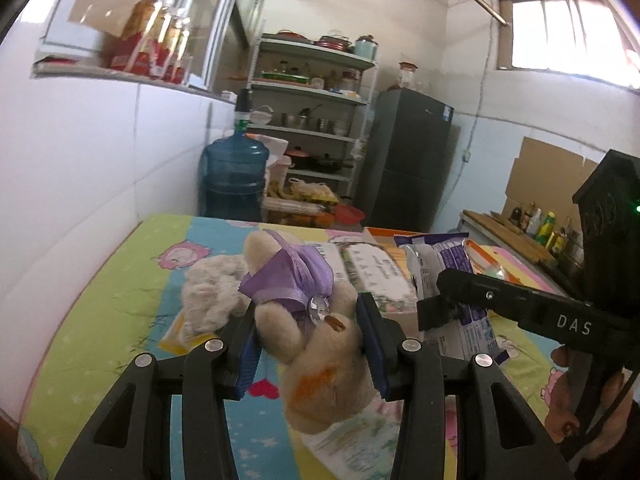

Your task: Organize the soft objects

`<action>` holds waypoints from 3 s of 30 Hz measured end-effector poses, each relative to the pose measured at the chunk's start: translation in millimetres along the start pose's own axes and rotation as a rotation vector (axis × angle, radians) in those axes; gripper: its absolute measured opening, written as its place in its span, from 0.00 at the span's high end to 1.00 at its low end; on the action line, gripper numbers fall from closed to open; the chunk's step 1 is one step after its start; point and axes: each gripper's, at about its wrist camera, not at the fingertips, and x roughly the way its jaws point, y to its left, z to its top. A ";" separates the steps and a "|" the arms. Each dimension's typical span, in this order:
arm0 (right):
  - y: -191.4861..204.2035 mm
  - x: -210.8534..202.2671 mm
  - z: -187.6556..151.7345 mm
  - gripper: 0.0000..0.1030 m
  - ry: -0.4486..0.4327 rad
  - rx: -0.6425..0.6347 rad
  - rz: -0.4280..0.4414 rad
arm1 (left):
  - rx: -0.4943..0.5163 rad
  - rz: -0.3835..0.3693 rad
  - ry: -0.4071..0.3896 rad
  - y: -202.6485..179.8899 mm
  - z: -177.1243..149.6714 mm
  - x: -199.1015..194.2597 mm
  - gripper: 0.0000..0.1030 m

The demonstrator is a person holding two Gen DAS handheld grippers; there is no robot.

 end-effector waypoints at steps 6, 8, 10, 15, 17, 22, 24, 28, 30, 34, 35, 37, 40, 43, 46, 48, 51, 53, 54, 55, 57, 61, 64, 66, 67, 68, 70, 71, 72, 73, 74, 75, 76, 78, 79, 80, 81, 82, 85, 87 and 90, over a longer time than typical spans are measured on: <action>-27.1 -15.7 0.9 0.79 -0.030 0.037 -0.024 | 0.038 -0.027 0.010 -23.2 8.9 13.3 0.55; -38.1 -21.9 0.8 0.79 -0.040 0.053 -0.035 | 0.052 -0.041 0.016 -32.6 11.2 18.8 0.55; -49.0 -28.2 0.9 0.79 -0.050 0.067 -0.048 | 0.065 -0.057 0.022 -42.3 12.2 23.3 0.55; -75.8 -45.3 2.1 0.79 -0.082 0.095 -0.080 | 0.090 -0.103 0.036 -70.0 16.5 36.2 0.55; -86.5 -51.9 3.8 0.79 -0.098 0.104 -0.094 | 0.098 -0.117 0.040 -80.9 18.2 40.8 0.55; -113.2 -66.3 7.4 0.79 -0.133 0.117 -0.128 | 0.122 -0.150 0.043 -109.7 24.2 53.4 0.55; -123.6 -71.7 9.4 0.79 -0.147 0.122 -0.143 | 0.133 -0.163 0.045 -122.6 26.7 60.3 0.55; -145.4 -79.9 16.4 0.79 -0.170 0.122 -0.175 | 0.147 -0.188 0.053 -143.7 33.4 74.4 0.55; -156.1 -82.7 20.2 0.79 -0.178 0.117 -0.191 | 0.143 -0.200 0.062 -152.4 36.2 82.8 0.55; -176.6 -82.3 28.1 0.79 -0.185 0.109 -0.210 | 0.133 -0.210 0.076 -170.0 42.8 103.5 0.55; -181.7 -80.8 29.9 0.79 -0.185 0.109 -0.214 | 0.131 -0.212 0.084 -174.9 44.3 110.8 0.55; -191.9 -77.0 32.8 0.79 -0.183 0.111 -0.219 | 0.124 -0.219 0.104 -182.0 46.2 123.1 0.55; -206.9 -70.1 36.1 0.79 -0.176 0.120 -0.221 | 0.115 -0.213 0.118 -188.2 49.4 139.2 0.55; -219.3 -62.8 37.7 0.79 -0.165 0.130 -0.212 | 0.105 -0.195 0.134 -192.9 49.4 155.2 0.55; -228.5 -53.1 38.1 0.79 -0.144 0.136 -0.203 | 0.086 -0.179 0.160 -192.5 47.9 170.8 0.55; -232.2 -46.0 37.8 0.79 -0.130 0.138 -0.192 | 0.076 -0.173 0.177 -192.3 46.7 180.7 0.55; -236.1 -36.4 36.1 0.79 -0.106 0.141 -0.183 | 0.064 -0.166 0.201 -192.6 43.6 193.8 0.55; -238.5 -30.4 35.8 0.79 -0.087 0.143 -0.185 | 0.060 -0.163 0.212 -193.0 41.6 201.7 0.55; -239.8 -27.9 35.4 0.79 -0.079 0.143 -0.187 | 0.058 -0.161 0.216 -192.8 40.1 205.3 0.55; -240.5 -24.8 35.4 0.79 -0.069 0.143 -0.188 | 0.056 -0.158 0.220 -192.5 38.8 207.8 0.55; -241.4 -19.4 33.9 0.79 -0.050 0.141 -0.193 | 0.049 -0.155 0.231 -191.2 35.9 214.1 0.55; -242.1 -8.2 31.0 0.79 -0.006 0.140 -0.209 | 0.046 -0.150 0.249 -190.1 31.4 223.1 0.55; -242.6 -2.4 28.5 0.79 0.015 0.138 -0.222 | 0.050 -0.145 0.264 -190.8 27.7 227.7 0.55; -243.8 0.9 27.6 0.79 0.029 0.140 -0.229 | 0.050 -0.142 0.273 -189.5 24.8 230.5 0.55; -244.2 2.2 27.0 0.79 0.035 0.142 -0.231 | 0.048 -0.141 0.280 -188.9 23.5 232.4 0.54; -244.5 4.0 26.6 0.79 0.043 0.144 -0.234 | 0.046 -0.140 0.283 -188.5 22.8 233.5 0.54; -243.8 7.0 25.9 0.77 0.052 0.148 -0.236 | 0.045 -0.142 0.289 -188.1 21.3 235.5 0.52; -244.0 8.2 25.5 0.77 0.057 0.150 -0.238 | 0.043 -0.143 0.293 -187.7 20.9 236.3 0.51; -244.9 7.9 25.1 0.77 0.058 0.151 -0.238 | 0.042 -0.144 0.296 -187.9 20.9 236.4 0.50; -245.4 7.5 24.0 0.76 0.059 0.150 -0.240 | 0.042 -0.143 0.301 -188.3 20.6 236.4 0.49; -245.4 7.8 24.0 0.76 0.059 0.148 -0.246 | 0.045 -0.139 0.308 -188.6 20.6 237.1 0.47; -245.9 7.9 24.0 0.75 0.060 0.146 -0.255 | 0.048 -0.135 0.310 -188.3 21.0 238.5 0.45; -245.7 8.9 24.6 0.73 0.062 0.145 -0.264 | 0.051 -0.133 0.309 -188.5 21.1 238.2 0.43; -246.6 10.3 24.6 0.70 0.072 0.148 -0.290 | 0.053 -0.132 0.298 -188.2 23.1 237.5 0.40; -247.0 10.1 24.3 0.66 0.070 0.149 -0.297 | 0.052 -0.134 0.292 -188.0 23.7 236.8 0.38; -247.3 9.1 24.1 0.63 0.065 0.150 -0.297 | 0.050 -0.138 0.288 -188.0 24.5 235.7 0.37; -247.3 7.1 24.4 0.56 0.055 0.151 -0.294 | 0.050 -0.137 0.283 -188.3 25.5 234.5 0.35; -247.3 5.5 24.7 0.48 0.045 0.150 -0.294 | 0.050 -0.136 0.278 -187.7 25.5 232.7 0.33; -245.6 -2.7 25.9 0.35 0.002 0.144 -0.283 | 0.050 -0.133 0.260 -187.7 29.1 226.7 0.32; -245.3 -6.7 27.3 0.35 -0.019 0.148 -0.278 | 0.049 -0.132 0.248 -188.3 31.7 221.3 0.31; -246.4 -13.5 27.8 0.35 -0.048 0.163 -0.262 | 0.051 -0.131 0.230 -189.1 35.2 212.3 0.31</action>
